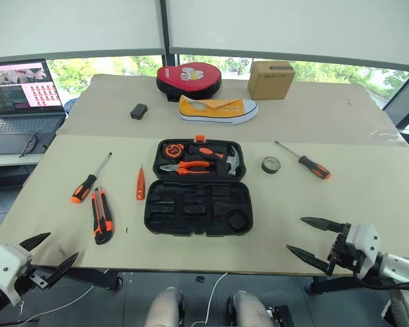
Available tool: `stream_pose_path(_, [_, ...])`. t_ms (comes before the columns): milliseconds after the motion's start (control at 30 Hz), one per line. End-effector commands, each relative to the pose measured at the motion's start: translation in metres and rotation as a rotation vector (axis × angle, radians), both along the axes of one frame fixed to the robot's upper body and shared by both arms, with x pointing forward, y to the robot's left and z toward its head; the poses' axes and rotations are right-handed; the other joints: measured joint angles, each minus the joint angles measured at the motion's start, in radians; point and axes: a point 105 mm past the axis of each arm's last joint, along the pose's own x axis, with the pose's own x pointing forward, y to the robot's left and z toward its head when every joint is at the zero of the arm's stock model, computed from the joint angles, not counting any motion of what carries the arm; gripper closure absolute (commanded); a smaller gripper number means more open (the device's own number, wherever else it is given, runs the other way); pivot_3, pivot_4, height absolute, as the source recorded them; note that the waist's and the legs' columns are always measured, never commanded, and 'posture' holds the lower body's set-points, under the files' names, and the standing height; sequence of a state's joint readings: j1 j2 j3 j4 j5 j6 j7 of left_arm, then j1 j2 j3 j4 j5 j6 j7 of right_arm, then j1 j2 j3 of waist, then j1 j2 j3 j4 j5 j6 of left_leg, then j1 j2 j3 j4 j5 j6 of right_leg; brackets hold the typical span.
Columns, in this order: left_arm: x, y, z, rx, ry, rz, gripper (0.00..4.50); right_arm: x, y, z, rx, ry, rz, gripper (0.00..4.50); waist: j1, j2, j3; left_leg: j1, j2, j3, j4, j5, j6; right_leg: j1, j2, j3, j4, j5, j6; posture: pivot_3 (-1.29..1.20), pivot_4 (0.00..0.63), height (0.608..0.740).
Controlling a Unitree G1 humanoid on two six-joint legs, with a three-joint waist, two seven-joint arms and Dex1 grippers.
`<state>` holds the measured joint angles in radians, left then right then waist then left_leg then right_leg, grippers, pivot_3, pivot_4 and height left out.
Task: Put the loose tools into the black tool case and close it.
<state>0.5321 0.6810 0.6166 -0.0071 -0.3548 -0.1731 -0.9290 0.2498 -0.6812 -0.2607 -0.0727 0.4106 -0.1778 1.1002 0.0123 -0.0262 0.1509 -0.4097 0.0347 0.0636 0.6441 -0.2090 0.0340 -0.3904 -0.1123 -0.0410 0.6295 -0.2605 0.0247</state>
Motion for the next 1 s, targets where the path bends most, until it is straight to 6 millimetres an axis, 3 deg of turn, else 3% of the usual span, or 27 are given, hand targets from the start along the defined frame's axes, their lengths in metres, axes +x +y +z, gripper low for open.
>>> stream_pose_path(33, [0.000,0.021,0.024,-0.117,-0.088,0.145,0.00,0.010,0.022,0.023,0.076,-0.092,0.059,0.08,0.000,0.000,0.000,0.000,0.000,0.000,0.000,0.000,0.000,0.000,0.000,0.000,0.000,0.000,0.000,0.00,0.150,0.740])
stream_pose_path(133, [-0.013,0.045,0.029,-0.374,-0.131,0.381,0.00,0.018,0.064,0.063,0.273,-0.174,0.184,0.08,-0.020,-0.002,0.001,0.000,0.005,0.000,0.000,0.000,-0.001,-0.001,0.002,0.001,0.001,0.001,-0.002,0.00,0.150,0.740])
stream_pose_path(267, [-0.027,0.061,0.025,-0.437,-0.151,0.546,0.00,0.022,0.083,0.082,0.355,-0.250,0.226,0.08,-0.021,-0.002,0.001,0.003,0.009,0.000,0.000,-0.002,-0.004,0.001,0.006,0.000,0.001,0.001,-0.003,0.00,0.150,0.740])
stream_pose_path(333, [-0.023,0.057,0.027,-0.494,-0.126,0.546,0.00,0.023,0.088,0.085,0.374,-0.276,0.221,0.08,-0.010,-0.007,-0.001,0.003,0.009,0.000,0.000,-0.003,-0.005,0.001,0.007,0.000,0.001,0.001,-0.003,0.00,0.150,0.740])
stream_pose_path(433, [0.002,0.045,0.041,-0.517,-0.108,0.491,0.00,0.025,0.090,0.082,0.377,-0.277,0.210,0.08,0.004,-0.009,-0.001,0.003,0.008,0.000,0.001,-0.003,-0.006,0.001,0.008,0.000,0.001,0.001,-0.003,0.00,0.150,0.740])
stream_pose_path(600, [0.061,0.022,0.063,-0.497,-0.025,0.383,0.00,0.026,0.091,0.077,0.370,-0.271,0.206,0.08,0.020,-0.009,-0.002,0.004,0.009,0.000,0.002,-0.007,-0.014,-0.001,0.007,-0.003,0.001,0.001,-0.005,0.00,0.150,0.740])
stream_pose_path(733, [0.099,0.011,0.056,-0.421,0.102,0.330,0.00,0.028,0.092,0.075,0.355,-0.275,0.217,0.08,0.006,-0.009,-0.001,0.005,0.008,0.004,0.002,-0.003,-0.006,0.002,0.009,0.000,0.003,0.002,-0.005,0.00,0.150,0.740])
stream_pose_path(833, [0.125,0.021,0.047,-0.385,0.137,0.389,0.00,0.032,0.087,0.075,0.349,-0.291,0.192,0.08,-0.006,-0.009,-0.001,0.005,0.010,0.004,0.002,-0.003,-0.007,0.001,0.015,0.002,0.003,0.002,-0.005,0.00,0.150,0.740])
stream_pose_path(1000, [0.143,0.025,0.034,-0.349,0.196,0.389,0.00,0.030,0.081,0.072,0.341,-0.298,0.162,0.08,-0.021,-0.009,-0.001,0.004,0.014,0.004,0.001,-0.004,-0.011,-0.002,0.021,0.002,0.004,0.002,-0.007,0.00,0.150,0.740])
